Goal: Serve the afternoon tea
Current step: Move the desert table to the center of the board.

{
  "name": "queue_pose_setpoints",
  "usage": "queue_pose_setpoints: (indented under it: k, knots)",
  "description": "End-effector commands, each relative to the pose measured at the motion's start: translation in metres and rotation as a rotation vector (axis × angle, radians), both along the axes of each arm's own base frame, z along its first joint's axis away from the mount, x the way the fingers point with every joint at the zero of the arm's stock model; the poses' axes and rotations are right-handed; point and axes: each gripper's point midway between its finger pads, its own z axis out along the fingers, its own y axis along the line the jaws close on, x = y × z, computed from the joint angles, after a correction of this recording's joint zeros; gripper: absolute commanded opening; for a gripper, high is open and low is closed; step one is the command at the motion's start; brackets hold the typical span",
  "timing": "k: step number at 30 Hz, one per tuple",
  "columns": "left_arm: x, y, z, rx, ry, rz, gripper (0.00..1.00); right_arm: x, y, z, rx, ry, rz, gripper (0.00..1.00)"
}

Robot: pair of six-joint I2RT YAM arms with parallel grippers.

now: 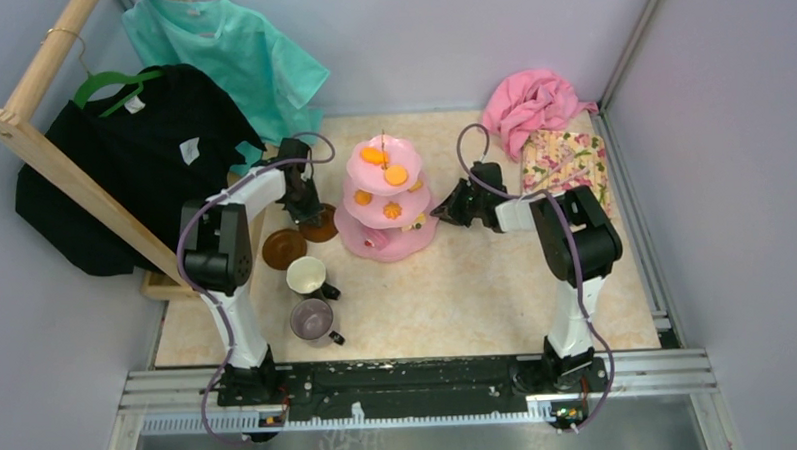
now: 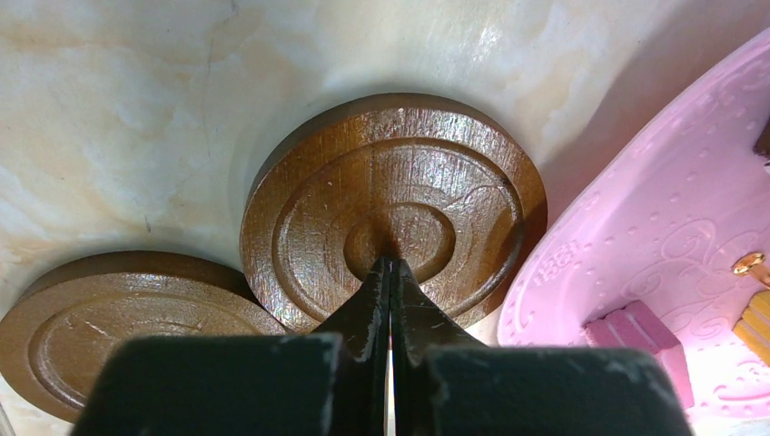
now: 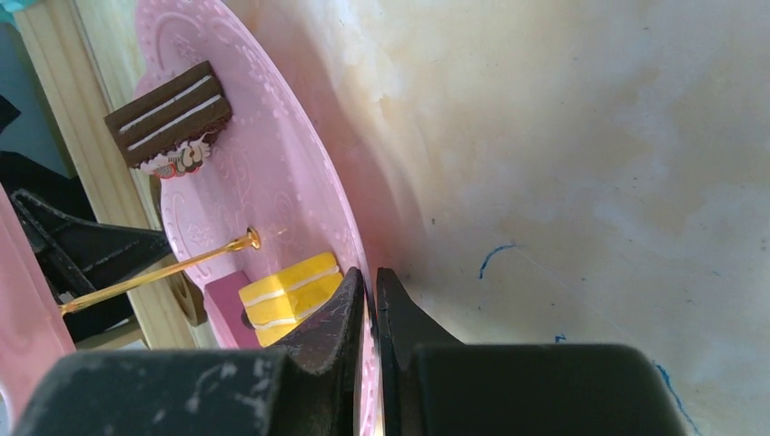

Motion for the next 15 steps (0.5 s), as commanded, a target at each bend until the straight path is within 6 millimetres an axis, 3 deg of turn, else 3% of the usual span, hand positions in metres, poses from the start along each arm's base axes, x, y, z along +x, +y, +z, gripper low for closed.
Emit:
queue_pose_setpoints:
  k: [1,15]
  knots:
    - [-0.019,0.001,0.003,0.008,0.042,-0.028,0.0,0.014,-0.017,0.009,0.009,-0.044,-0.075,0.06]
    - [-0.022,-0.013,0.01,-0.019,0.023,-0.096,0.0,0.026,-0.052,0.018,-0.017,-0.089,-0.193,0.05]
